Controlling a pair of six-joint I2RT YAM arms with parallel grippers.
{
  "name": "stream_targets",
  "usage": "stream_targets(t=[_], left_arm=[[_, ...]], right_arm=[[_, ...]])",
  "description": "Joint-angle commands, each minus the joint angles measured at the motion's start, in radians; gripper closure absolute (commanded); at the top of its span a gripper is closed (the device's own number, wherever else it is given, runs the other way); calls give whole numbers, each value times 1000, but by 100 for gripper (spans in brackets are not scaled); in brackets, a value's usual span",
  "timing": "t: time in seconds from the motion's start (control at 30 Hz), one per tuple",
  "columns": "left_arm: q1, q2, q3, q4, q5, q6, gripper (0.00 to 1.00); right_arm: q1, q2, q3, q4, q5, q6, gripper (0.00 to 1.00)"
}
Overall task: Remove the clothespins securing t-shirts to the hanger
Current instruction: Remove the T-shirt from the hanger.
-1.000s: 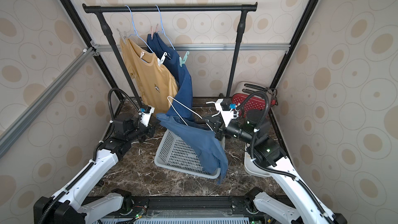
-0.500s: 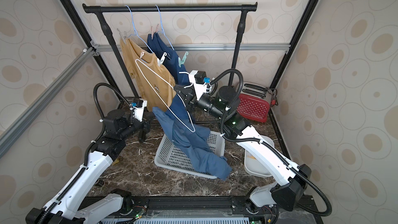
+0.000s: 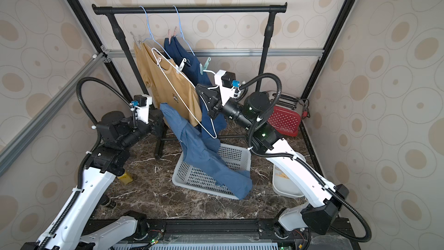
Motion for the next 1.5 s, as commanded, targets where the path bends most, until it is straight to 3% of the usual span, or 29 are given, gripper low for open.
stream_targets(t=[0.0,0.1,0.17,0.3,0.57,0.73,0.97,1.07,1.13,1.33,1.47], left_arm=[[10,-40,2,61,-43,-38,100],[4,-27,-6,78,31,-105,100],[-46,-3,-11,87,74,-135,100],[-288,18,-30,96,-17,-37,100],[-688,180,37,129,-57,-31,100],[-716,218,43,165,4,-99,100],[-823,230,132,139,70,-125,100],[-942,304,245,111,82,-73,100],[-959,358,307,68,112,-86,100],[-959,304,265,110,-2,-54,100],[-939,249,224,27,-188,11,100]], right_arm=[[3,-78,-29,-11,39,-63,100],[2,-118,-57,-39,53,-89,100],[0,-142,-77,-45,67,-101,100],[-7,-192,-115,-70,100,-128,100],[-72,-301,-186,-108,144,-144,100],[-99,-342,-192,-145,150,-155,100],[-121,-351,-206,-140,154,-153,100],[-125,-336,-205,-130,142,-143,100],[-128,-329,-203,-122,141,-137,100],[-138,-350,-196,-151,144,-151,100],[-144,-364,-206,-156,141,-148,100]])
